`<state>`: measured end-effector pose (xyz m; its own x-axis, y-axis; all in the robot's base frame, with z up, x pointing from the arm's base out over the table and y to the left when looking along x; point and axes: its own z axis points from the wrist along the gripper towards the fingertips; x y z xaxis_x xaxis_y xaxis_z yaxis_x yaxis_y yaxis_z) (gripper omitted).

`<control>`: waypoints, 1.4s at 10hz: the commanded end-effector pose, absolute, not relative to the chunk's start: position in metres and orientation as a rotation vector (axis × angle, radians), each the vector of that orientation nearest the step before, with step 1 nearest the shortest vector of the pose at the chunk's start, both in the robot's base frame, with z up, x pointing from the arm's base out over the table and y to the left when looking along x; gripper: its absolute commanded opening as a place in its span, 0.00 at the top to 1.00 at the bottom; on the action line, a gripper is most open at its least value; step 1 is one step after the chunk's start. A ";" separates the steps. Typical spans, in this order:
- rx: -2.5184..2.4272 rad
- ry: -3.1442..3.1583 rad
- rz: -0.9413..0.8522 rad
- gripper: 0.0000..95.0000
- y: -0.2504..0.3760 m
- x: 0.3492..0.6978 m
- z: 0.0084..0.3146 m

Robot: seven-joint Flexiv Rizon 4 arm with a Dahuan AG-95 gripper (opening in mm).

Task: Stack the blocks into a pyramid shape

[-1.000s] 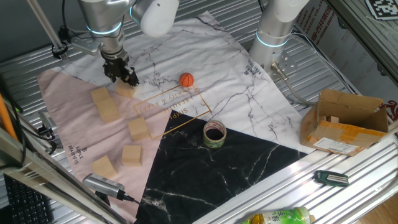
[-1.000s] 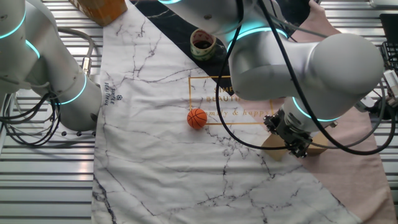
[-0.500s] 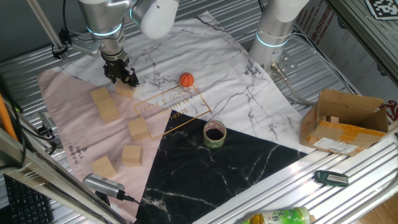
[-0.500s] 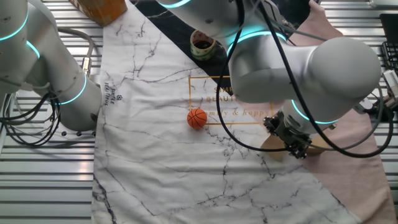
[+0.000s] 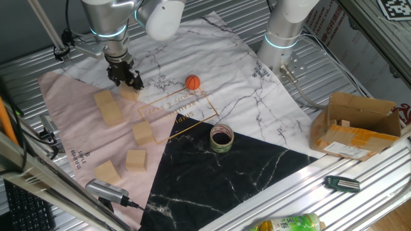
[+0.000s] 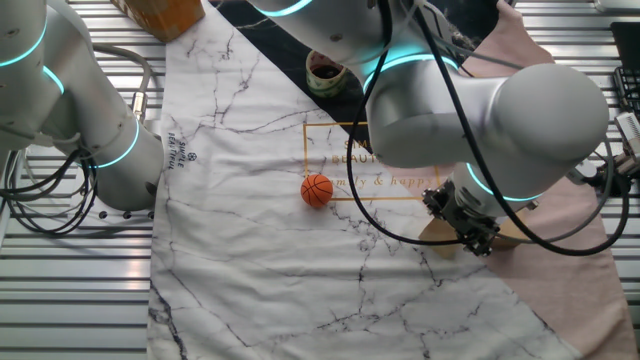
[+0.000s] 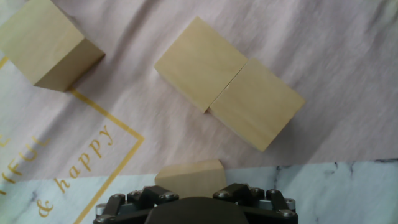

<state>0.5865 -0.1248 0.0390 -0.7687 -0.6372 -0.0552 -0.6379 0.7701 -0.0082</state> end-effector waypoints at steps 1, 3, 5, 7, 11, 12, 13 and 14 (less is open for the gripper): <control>-1.049 2.901 0.015 0.20 -0.126 0.587 0.036; -1.050 2.899 0.013 0.20 -0.126 0.586 0.035; -1.050 2.899 0.015 0.20 -0.126 0.586 0.034; -1.049 2.900 0.012 0.20 -0.126 0.586 0.034; -1.035 2.903 0.012 0.60 -0.125 0.586 0.034; -1.029 2.906 0.013 0.80 -0.125 0.586 0.034; -1.018 2.910 0.013 1.00 -0.125 0.586 0.034; -1.016 2.910 0.015 1.00 -0.125 0.586 0.034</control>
<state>0.5855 -0.1244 0.0336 -0.7810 -0.6217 -0.0590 -0.6223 0.7827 -0.0102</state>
